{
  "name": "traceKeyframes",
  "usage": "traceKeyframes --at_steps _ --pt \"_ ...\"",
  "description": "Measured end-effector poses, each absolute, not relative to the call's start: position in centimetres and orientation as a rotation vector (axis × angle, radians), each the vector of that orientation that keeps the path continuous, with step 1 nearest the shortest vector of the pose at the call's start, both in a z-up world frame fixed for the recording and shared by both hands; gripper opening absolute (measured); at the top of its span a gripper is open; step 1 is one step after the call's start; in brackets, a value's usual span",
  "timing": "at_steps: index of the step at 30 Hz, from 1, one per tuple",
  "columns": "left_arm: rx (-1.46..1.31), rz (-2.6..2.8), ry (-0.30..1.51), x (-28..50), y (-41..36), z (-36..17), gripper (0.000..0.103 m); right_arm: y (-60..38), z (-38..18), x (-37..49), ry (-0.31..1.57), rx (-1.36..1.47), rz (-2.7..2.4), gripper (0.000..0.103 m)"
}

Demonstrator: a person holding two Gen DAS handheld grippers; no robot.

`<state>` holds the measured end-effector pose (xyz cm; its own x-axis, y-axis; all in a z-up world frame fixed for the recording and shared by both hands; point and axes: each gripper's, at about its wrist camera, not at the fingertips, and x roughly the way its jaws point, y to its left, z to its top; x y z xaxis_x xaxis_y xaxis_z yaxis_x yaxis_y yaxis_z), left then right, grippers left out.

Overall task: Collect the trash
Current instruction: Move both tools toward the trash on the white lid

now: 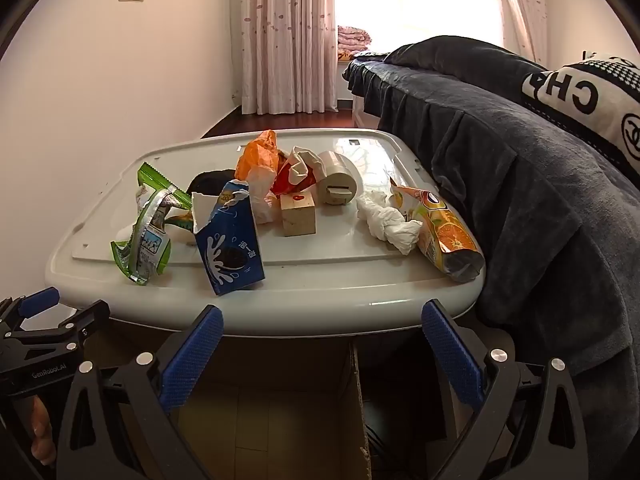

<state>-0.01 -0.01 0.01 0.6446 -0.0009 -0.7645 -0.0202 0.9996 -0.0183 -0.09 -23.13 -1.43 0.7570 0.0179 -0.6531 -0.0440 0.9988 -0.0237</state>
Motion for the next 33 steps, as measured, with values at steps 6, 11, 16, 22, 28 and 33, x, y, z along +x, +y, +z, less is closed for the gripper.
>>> traceKeyframes --at_steps 6,11,16,22,28,33 --pt "-0.027 0.009 0.874 0.0 0.0 0.0 0.097 -23.1 -1.3 -0.2 0.71 -0.043 0.034 0.098" --pt "-0.024 0.011 0.875 0.0 0.0 -0.2 0.097 -23.2 -1.4 -0.1 0.713 -0.038 0.033 0.098" --pt "-0.024 0.01 0.878 0.0 0.1 -0.4 0.097 -23.2 -1.4 0.0 0.712 -0.039 0.033 0.098" --pt "-0.01 0.021 0.873 -0.1 0.2 -0.5 0.097 -23.9 -1.3 -0.2 0.714 -0.03 0.032 0.098" --pt "-0.004 0.029 0.85 -0.7 0.5 -0.1 0.097 -24.3 -1.0 -0.2 0.706 0.006 0.024 0.098" --pt "-0.006 0.021 0.862 -0.6 0.4 -0.2 0.097 -24.5 -1.1 -0.2 0.717 0.032 0.028 0.098"
